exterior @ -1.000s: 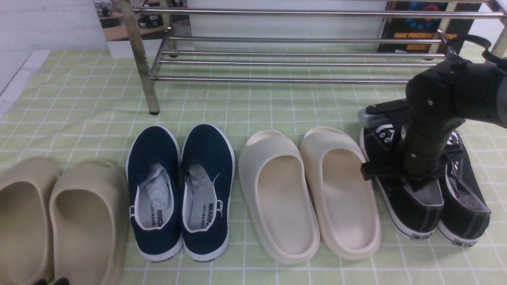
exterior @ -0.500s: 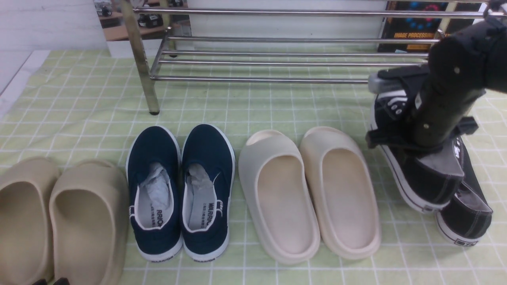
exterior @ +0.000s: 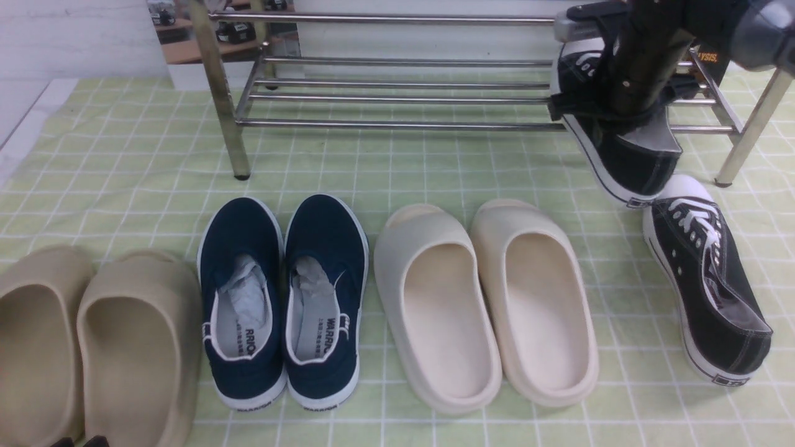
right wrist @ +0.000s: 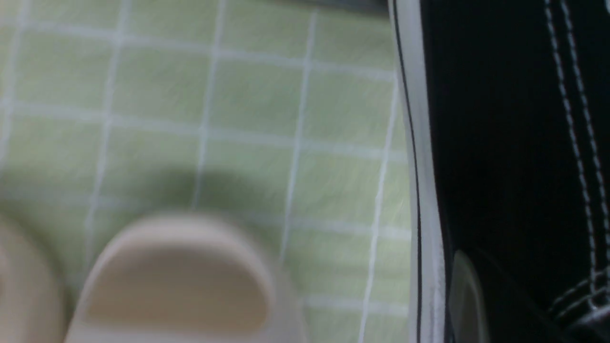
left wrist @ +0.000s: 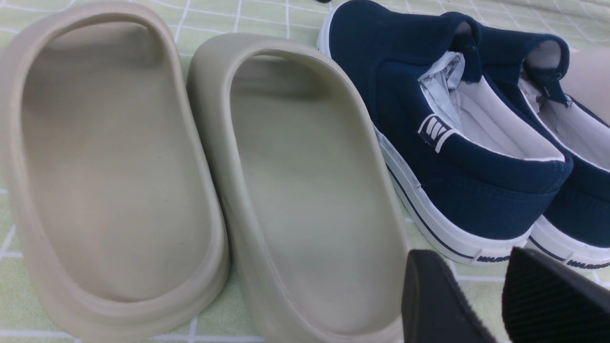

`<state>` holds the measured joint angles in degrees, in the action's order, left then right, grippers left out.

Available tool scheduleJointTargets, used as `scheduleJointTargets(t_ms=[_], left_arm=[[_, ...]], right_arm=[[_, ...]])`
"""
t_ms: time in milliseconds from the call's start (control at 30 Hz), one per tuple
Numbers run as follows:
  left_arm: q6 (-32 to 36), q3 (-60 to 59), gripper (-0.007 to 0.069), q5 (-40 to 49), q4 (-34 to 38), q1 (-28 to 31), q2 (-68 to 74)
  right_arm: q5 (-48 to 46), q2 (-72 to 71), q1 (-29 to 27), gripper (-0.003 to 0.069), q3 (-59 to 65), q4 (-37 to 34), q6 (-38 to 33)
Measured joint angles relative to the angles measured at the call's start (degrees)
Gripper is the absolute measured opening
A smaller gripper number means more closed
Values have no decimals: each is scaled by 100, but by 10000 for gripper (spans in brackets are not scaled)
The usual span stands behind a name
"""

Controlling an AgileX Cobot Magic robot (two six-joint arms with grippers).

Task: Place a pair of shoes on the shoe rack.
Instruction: Use the right arm to put a shoe into the shoe rack

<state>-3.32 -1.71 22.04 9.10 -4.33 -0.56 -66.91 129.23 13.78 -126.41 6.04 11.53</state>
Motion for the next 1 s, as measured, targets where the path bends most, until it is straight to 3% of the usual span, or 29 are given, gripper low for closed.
scheduleJointTargets(t_ms=[167,567,833,933,1000], left_arm=[[0,0,239,0,0,0,0],[0,0,239,0,0,0,0],[0,0,239,0,0,0,0],[0,0,239,0,0,0,0],[0,0,239,0,0,0,0]], right_arm=[[-513,770,-60,18,-1385,-254,-121],[-363,912,-66,67,-1621,-222,-384],[-203,897,-66,173,-1622,-41,-653],[-21,890,-72,266,-1622,192,-740],[72,890,-79,283,-1622,241,-752]])
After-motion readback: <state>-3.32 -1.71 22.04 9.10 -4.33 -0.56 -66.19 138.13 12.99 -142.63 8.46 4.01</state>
